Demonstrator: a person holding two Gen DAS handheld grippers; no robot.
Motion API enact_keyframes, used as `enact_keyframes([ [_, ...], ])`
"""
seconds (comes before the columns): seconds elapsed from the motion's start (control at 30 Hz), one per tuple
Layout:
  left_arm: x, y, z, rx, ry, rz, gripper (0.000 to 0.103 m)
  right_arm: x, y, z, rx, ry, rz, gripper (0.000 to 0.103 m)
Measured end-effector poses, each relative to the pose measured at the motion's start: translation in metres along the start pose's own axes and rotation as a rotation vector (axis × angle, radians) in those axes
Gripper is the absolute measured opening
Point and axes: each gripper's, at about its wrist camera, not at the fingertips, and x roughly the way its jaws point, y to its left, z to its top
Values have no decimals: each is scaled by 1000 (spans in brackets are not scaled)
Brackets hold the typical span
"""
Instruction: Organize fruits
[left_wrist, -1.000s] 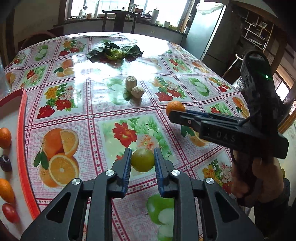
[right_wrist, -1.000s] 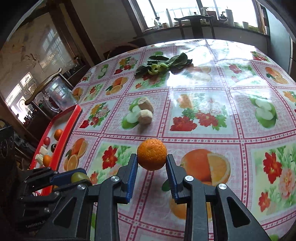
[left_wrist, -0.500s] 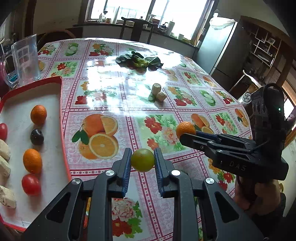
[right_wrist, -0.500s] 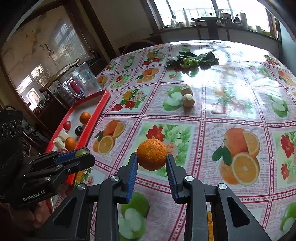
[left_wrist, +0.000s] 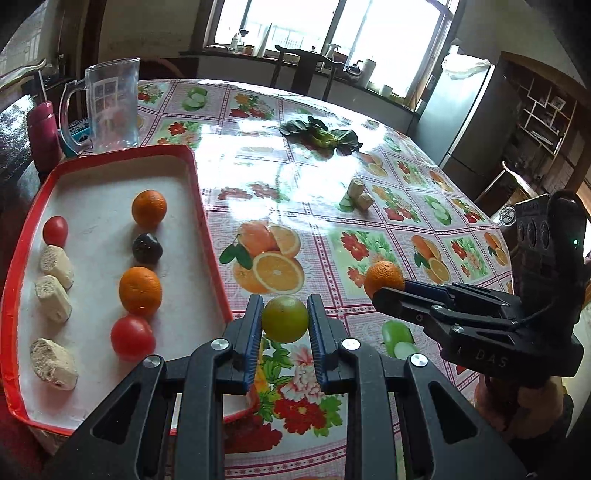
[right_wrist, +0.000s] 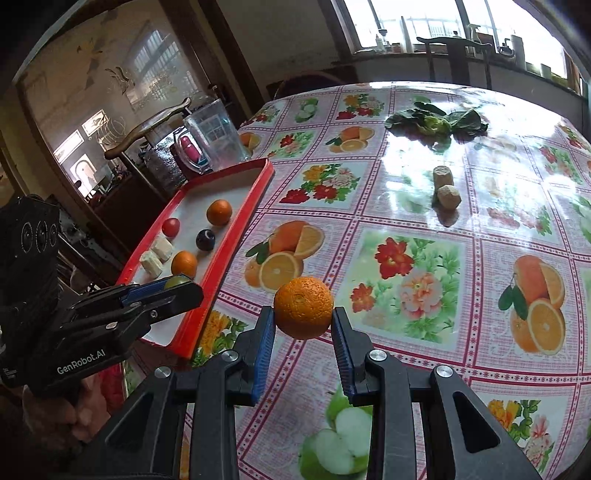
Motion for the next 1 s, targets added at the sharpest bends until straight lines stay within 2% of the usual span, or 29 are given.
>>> enact_keyframes([
  [1.0,-71,98,-39,-162,-65,117,21,29,106,-7,-159,58,117,31],
])
